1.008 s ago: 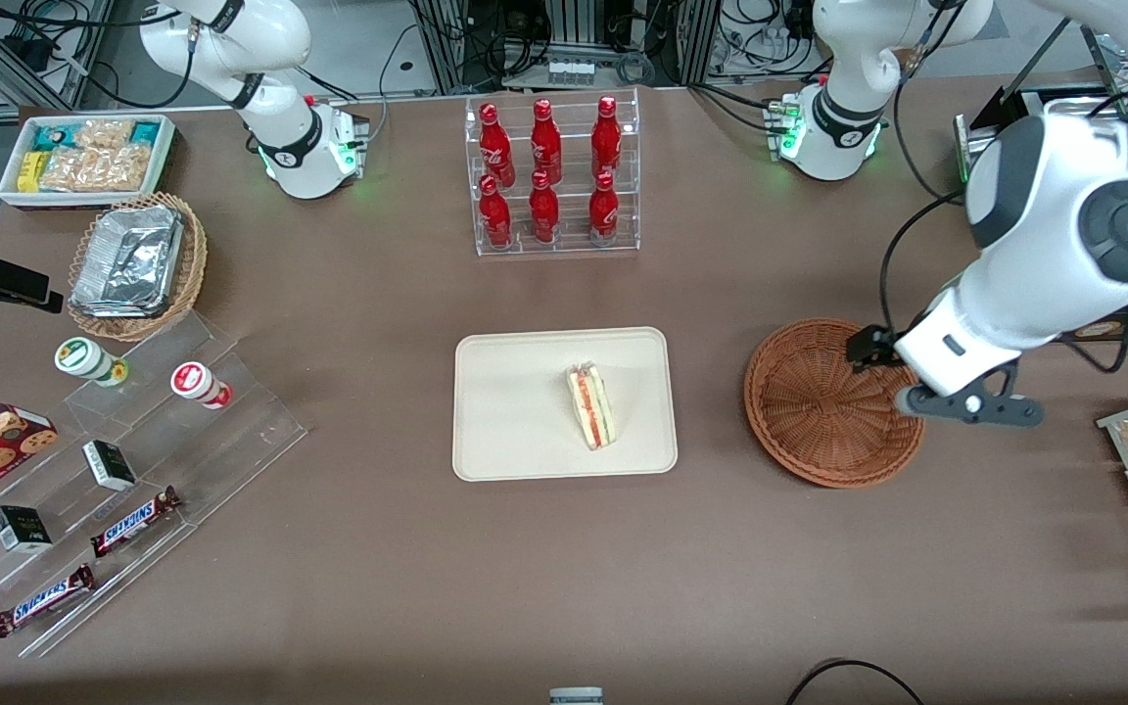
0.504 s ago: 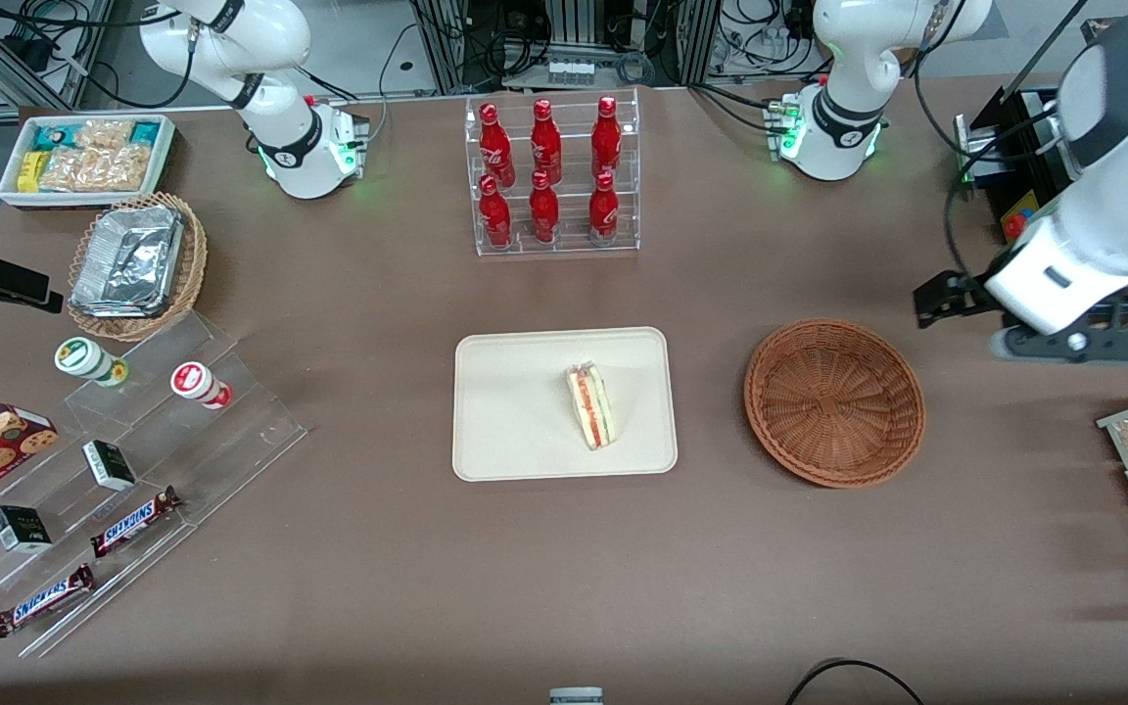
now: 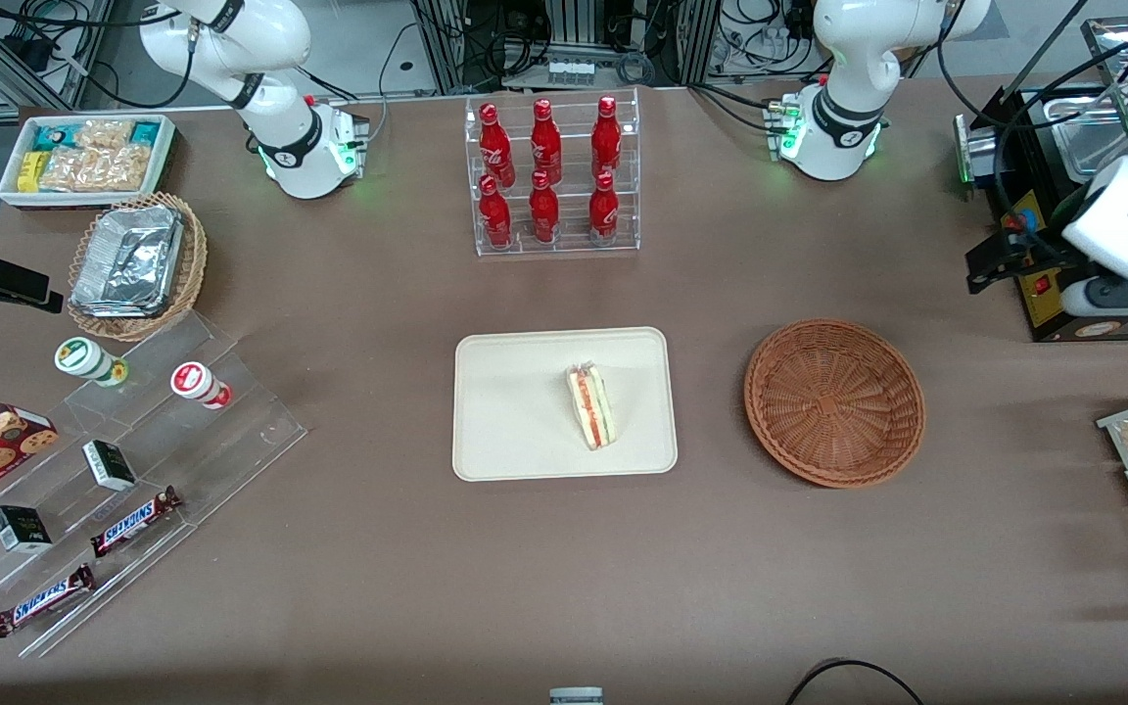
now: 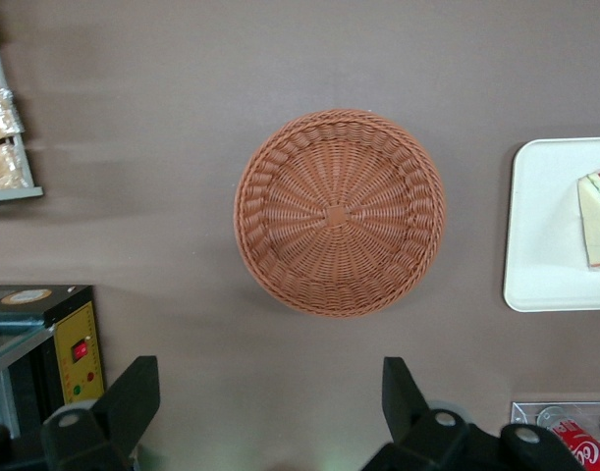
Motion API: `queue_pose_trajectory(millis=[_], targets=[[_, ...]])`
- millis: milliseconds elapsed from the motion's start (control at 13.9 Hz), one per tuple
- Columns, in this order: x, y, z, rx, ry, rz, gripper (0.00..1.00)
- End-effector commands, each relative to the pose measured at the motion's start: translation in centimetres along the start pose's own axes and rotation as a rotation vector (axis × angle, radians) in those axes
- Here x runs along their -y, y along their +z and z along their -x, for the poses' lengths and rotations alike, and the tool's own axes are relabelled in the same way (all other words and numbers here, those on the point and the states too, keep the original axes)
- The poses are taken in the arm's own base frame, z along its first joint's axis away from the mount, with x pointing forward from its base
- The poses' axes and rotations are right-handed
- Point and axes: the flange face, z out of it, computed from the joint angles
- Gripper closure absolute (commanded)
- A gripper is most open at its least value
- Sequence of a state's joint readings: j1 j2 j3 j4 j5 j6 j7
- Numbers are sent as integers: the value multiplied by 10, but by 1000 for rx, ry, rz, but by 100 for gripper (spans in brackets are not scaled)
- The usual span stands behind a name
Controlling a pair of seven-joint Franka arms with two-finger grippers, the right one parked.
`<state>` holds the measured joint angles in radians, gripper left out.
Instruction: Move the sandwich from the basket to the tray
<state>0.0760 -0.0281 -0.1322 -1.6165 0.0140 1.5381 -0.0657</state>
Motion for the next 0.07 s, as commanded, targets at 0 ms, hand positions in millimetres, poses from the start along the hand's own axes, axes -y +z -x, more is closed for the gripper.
queue_pose_trajectory(millis=[0], targets=[[9,-15,7,9,-7,15,0]])
